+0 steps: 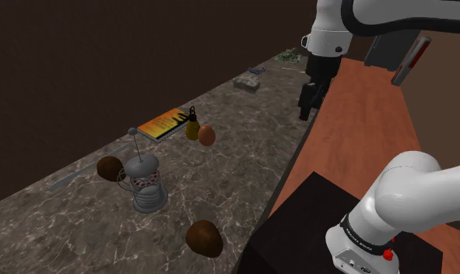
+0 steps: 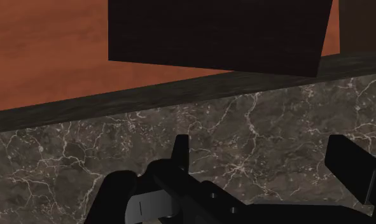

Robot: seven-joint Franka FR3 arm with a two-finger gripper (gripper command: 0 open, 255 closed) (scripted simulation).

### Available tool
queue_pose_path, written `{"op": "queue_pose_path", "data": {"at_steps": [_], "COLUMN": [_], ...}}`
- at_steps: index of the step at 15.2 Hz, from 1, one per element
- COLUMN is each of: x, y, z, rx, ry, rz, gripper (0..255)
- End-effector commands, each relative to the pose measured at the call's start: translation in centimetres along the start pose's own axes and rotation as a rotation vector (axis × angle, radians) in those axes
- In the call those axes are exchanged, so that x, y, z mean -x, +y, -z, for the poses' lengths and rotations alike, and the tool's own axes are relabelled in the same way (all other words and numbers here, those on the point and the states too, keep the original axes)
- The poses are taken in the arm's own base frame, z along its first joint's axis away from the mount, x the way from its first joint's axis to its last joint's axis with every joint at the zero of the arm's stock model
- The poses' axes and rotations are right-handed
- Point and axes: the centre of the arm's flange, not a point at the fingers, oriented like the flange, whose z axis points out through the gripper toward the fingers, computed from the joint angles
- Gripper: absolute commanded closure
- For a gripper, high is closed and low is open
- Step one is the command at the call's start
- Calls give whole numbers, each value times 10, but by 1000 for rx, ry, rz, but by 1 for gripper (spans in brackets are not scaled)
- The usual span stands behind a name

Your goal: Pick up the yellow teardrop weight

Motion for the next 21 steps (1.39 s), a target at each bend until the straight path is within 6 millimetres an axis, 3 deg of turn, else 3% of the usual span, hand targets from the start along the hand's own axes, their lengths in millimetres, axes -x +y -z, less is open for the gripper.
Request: {"op": "queue_pose_path", "data": {"at_steps": [1,21], "x": [0,-249], "y": [0,-84], "z": [0,-26], "rx": [0,-9], "ry": [0,-5], "rz": [0,-40], "gripper": [0,0]}}
